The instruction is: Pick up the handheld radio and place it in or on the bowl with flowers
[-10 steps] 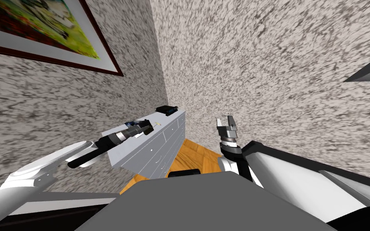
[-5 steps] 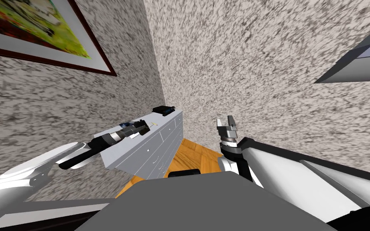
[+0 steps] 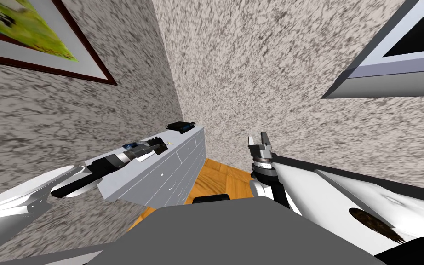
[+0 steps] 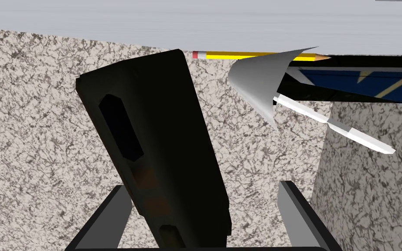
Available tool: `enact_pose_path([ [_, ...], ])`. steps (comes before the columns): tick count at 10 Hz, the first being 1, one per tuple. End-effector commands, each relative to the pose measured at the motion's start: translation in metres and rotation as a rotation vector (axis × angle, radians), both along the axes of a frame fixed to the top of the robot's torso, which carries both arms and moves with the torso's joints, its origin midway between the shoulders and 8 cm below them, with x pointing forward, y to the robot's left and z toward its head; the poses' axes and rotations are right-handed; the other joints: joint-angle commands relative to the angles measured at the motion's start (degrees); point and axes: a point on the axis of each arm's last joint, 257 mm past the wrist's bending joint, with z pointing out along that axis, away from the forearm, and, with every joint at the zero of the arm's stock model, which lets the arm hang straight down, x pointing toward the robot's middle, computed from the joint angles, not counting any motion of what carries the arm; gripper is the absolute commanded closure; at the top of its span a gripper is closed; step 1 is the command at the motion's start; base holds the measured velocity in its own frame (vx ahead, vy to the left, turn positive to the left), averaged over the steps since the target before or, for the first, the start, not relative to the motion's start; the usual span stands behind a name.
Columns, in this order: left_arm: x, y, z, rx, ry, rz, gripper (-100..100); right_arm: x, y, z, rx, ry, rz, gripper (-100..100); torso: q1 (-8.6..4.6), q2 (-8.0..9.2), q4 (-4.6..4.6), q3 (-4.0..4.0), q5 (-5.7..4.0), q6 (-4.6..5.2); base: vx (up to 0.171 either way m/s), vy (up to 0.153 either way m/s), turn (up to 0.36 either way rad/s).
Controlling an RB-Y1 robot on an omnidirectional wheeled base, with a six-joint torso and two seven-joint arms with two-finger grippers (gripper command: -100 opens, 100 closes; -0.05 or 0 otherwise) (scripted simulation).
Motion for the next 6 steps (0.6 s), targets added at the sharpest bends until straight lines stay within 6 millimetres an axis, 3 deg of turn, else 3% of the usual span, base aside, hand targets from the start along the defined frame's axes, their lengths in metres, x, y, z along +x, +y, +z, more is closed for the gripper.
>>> enact_pose_path([
  [1,-0.002,0.015,0.0,-0.006,0.006,0.017,-100,0.0,0.0,0.0,0.0,0.0,0.0,0,0.0,0.0,0.0,0.0,0.0,0.0,-0.033,-0.063,-0.117],
  [2,-0.003,0.028,-0.007,-0.014,0.021,0.046,-100,0.0,0.0,0.0,0.0,0.0,0.0,0,0.05,-0.01,0.0,-0.01,0.0,-0.05,-0.019,-0.022,0.0],
  [3,-0.005,0.032,0.001,-0.015,0.007,0.034,-100,0.0,0.0,0.0,0.0,0.0,0.0,0,0.19,-0.04,-0.01,-0.02,0.04,-0.07,-0.034,-0.043,-0.18],
  [5,-0.009,0.052,-0.011,-0.03,0.032,0.081,-100,0.0,0.0,0.0,0.0,0.0,0.0,0,0.12,-0.02,0.0,-0.01,0.02,-0.04,-0.026,-0.035,-0.077],
  [6,-0.012,0.058,-0.006,-0.037,0.023,0.075,-100,0.0,0.0,0.0,0.0,0.0,0.0,0,0.21,-0.05,-0.01,-0.03,0.05,-0.07,-0.034,-0.046,-0.16],
])
